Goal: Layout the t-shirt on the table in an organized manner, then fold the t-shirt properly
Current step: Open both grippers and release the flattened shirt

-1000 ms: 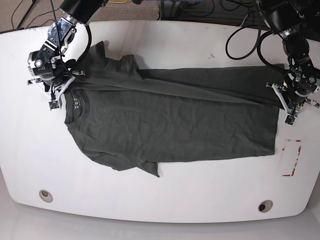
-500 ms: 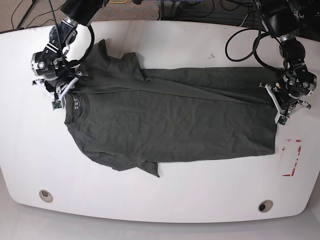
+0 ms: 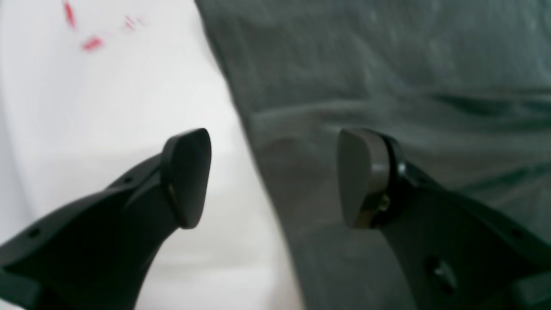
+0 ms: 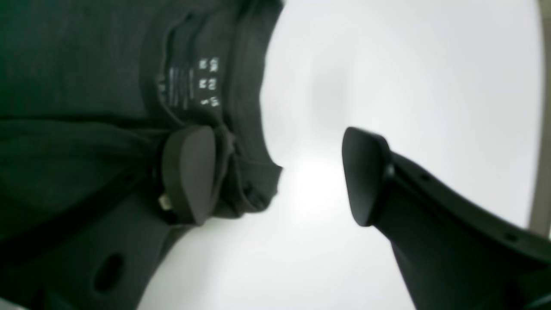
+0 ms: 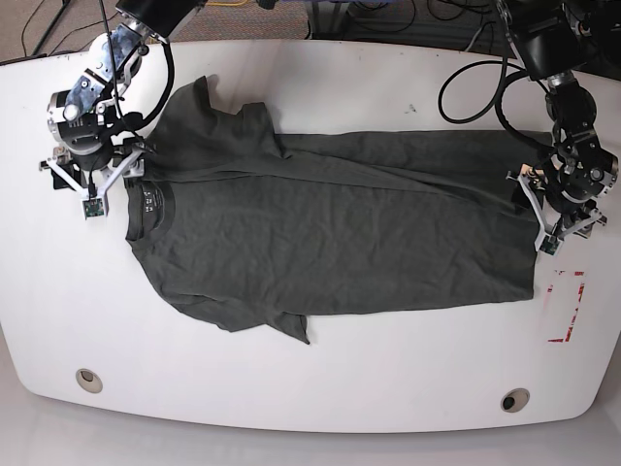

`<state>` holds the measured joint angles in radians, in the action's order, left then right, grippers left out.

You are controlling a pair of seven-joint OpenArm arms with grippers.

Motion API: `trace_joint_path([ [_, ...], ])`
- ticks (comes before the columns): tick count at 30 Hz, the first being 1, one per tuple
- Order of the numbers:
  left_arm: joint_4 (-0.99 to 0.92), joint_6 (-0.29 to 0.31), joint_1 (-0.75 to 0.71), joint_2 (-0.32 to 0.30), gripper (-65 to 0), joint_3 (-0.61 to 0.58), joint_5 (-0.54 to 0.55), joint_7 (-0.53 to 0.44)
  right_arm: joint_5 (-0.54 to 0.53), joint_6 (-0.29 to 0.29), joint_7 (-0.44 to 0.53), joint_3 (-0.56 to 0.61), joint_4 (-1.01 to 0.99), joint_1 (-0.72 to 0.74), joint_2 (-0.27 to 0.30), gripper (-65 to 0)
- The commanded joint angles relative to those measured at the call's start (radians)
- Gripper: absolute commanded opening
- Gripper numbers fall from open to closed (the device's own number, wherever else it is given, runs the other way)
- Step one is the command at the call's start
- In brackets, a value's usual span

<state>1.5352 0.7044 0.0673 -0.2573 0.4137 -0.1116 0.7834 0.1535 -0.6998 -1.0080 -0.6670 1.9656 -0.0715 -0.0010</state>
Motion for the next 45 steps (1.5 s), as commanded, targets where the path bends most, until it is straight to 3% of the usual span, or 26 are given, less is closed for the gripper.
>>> trace_joint_path([
  [1, 0.043, -0.006, 0.035, -0.021, -23.3, 0.009, 0.008, -0.02, -0.039, 0.002, -0.025, -0.006, 0.044, -0.018, -0.009, -20.3],
  [6, 0.11, -0.006, 0.036, -0.021, -23.5, 0.012, 0.008, -0.02, -0.124, 0.002, -0.081, -0.01, 0.048, -0.09, -0.015, -20.5],
  [14, 0.164, -0.006, 0.015, -0.037, -23.5, 0.014, 0.008, -0.02, -0.289, 0.002, -0.088, -0.049, 0.045, -0.192, -0.046, -20.5],
  [26, 0.163, -0.006, -0.004, -0.033, -23.5, 0.014, 0.008, -0.02, -0.415, 0.002, -0.088, -0.046, -0.018, -0.259, -0.064, -20.5],
  [45, 0.158, -0.006, -0.004, -0.029, -23.5, 0.014, 0.008, -0.02, -0.435, 0.002, -0.084, 0.022, -0.108, -0.267, -0.098, -20.9],
])
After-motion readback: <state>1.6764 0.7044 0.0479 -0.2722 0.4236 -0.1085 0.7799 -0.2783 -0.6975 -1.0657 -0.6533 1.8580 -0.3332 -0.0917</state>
